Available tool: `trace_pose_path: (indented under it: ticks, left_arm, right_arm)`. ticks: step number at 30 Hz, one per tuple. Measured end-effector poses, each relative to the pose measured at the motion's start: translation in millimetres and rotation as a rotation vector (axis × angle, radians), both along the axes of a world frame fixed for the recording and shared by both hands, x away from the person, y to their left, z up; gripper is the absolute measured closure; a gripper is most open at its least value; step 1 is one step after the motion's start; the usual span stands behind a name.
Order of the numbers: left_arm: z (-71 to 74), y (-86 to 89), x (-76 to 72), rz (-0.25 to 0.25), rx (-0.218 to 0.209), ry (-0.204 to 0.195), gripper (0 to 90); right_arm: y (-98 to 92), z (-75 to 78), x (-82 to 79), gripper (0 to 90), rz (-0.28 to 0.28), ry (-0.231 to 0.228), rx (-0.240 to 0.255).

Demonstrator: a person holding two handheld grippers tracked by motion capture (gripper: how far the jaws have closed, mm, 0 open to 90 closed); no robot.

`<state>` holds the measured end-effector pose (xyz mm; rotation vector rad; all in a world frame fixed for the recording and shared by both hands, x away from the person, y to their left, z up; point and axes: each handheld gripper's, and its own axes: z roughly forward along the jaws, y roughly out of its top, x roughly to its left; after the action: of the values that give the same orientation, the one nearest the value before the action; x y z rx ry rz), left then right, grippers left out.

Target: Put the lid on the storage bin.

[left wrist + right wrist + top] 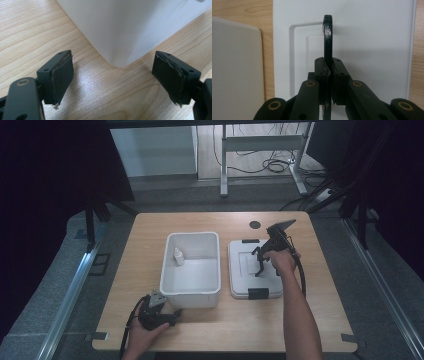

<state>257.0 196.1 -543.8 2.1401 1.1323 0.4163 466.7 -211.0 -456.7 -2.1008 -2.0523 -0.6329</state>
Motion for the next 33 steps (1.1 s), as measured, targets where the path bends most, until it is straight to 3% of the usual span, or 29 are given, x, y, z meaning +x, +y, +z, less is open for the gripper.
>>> trace_pose_path:
  ticks: [11, 22, 33]
  left_arm:
    - [0.0, 0.0, 0.0, 0.000, 0.001, 0.001, 17.4]
    - [-0.1, -0.3, -0.1, 0.004, -0.004, -0.001, 17.4]
    - [-0.1, -0.3, -0.1, 0.003, -0.004, 0.000, 17.4]
  right_arm:
    - [-2.7, 31.6, -5.2, 85.3, -0.001, -0.048, 0.010]
    - [-11.9, 47.5, -9.8, 85.3, -0.012, -0.066, 0.022]
    - [-9.1, 78.0, -14.5, 85.3, 0.004, -0.107, 0.028]
